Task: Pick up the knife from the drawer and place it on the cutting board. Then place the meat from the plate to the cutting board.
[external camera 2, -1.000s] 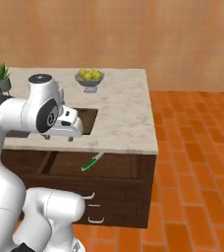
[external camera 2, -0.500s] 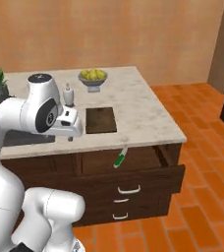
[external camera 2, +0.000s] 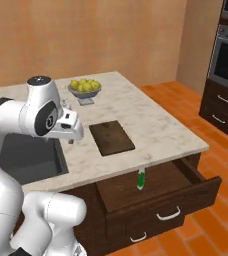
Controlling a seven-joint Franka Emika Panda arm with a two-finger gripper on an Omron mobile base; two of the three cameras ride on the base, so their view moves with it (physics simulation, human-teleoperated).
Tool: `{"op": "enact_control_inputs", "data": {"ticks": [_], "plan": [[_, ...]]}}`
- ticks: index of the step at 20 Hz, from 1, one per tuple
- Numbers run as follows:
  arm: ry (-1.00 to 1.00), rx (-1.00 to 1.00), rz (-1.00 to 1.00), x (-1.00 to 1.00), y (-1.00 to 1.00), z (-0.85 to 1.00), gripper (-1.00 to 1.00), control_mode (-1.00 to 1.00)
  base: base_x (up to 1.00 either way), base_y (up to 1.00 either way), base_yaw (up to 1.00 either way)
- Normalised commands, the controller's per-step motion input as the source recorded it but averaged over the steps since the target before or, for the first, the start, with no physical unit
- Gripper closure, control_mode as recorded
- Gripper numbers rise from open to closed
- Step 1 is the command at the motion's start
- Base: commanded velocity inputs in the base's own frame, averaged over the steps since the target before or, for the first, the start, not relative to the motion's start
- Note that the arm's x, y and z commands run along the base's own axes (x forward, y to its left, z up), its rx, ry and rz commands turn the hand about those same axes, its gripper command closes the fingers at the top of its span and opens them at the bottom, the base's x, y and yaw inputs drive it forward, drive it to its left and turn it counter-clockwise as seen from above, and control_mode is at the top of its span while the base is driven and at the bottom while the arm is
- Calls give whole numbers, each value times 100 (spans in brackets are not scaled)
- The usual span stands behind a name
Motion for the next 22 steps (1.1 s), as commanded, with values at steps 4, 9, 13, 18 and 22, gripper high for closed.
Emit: {"op": "enact_control_inputs", "data": {"ticks": [4,9,13,18,22], "plan": [[0,0,0,0,0,0,-100,100,30,30,-39],[0,0,-19,3,0,-3,-100,-100,2,0,-13],[0,0,-30,14,-3,-3,-100,-100,0,0,0],[0,0,-5,6,-78,-13,-100,-100,0,0,0],[1,3,22,3,-100,-38,-100,-100,0,0,0]]}}
